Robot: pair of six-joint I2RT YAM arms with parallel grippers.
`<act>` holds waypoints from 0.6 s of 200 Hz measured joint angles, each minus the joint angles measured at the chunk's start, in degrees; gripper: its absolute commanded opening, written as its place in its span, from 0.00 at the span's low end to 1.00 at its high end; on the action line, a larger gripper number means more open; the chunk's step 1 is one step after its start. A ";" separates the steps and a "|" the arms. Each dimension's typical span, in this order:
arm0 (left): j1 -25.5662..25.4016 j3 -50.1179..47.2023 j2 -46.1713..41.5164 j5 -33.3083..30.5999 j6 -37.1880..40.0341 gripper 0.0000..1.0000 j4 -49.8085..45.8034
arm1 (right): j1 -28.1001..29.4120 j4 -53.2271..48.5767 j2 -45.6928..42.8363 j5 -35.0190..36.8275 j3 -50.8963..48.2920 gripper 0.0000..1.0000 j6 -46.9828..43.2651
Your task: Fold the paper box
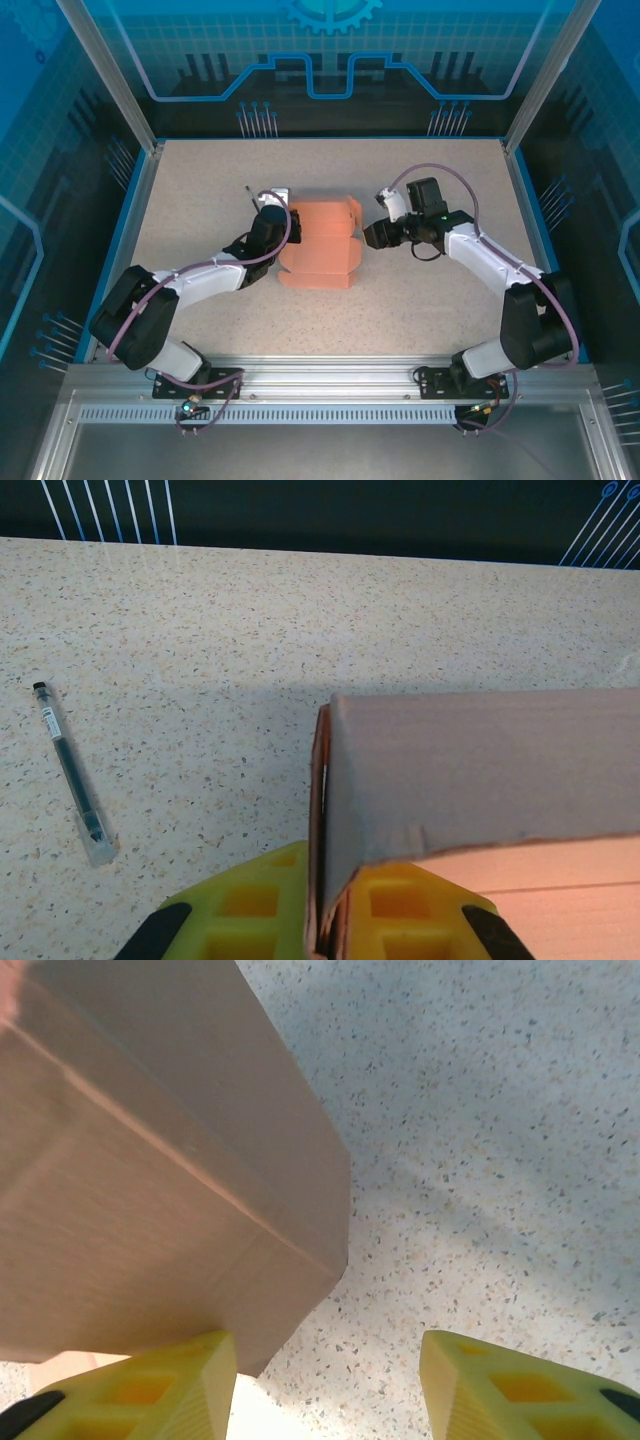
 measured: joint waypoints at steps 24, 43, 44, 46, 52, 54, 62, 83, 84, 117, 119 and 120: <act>0.00 0.00 0.00 0.00 0.00 0.04 0.00 | 0.00 0.52 1.01 -1.60 0.00 0.49 0.74; 0.02 0.00 0.00 -0.02 0.02 0.04 -0.02 | 0.00 1.60 2.16 -3.54 0.09 0.47 1.73; 0.02 0.00 0.00 -0.02 0.02 0.04 -0.02 | 0.00 1.64 2.27 -3.67 0.09 0.47 1.77; 0.02 0.00 0.00 -0.02 0.02 0.04 -0.04 | 0.00 1.84 2.38 -3.87 0.09 0.47 1.88; 0.02 0.00 0.00 -0.02 0.02 0.04 -0.07 | 0.00 2.27 2.78 -4.70 0.09 0.46 2.40; 0.02 0.00 0.00 -0.02 0.02 0.04 -0.09 | 0.00 2.47 2.95 -5.01 0.09 0.46 2.54; 0.02 0.00 0.00 -0.02 0.02 0.04 -0.13 | 0.00 3.17 3.41 -5.84 0.09 0.46 3.17; 0.02 0.00 0.00 -0.02 0.02 0.04 -0.20 | 0.00 5.29 4.20 -7.91 0.09 0.45 4.81; 0.02 0.00 0.00 -0.02 0.02 0.04 -0.20 | 0.00 5.35 4.22 -7.98 0.09 0.45 4.90; 0.02 0.00 0.00 -0.04 0.00 0.04 -0.17 | 0.00 7.58 5.20 -9.51 0.70 0.45 6.71; 0.02 0.00 0.00 -0.04 0.00 0.04 -0.15 | 0.00 7.69 5.31 -9.51 0.79 0.45 6.78; 0.02 0.00 0.00 -0.04 0.00 0.04 -0.15 | 0.00 7.74 5.35 -9.51 0.83 0.45 6.80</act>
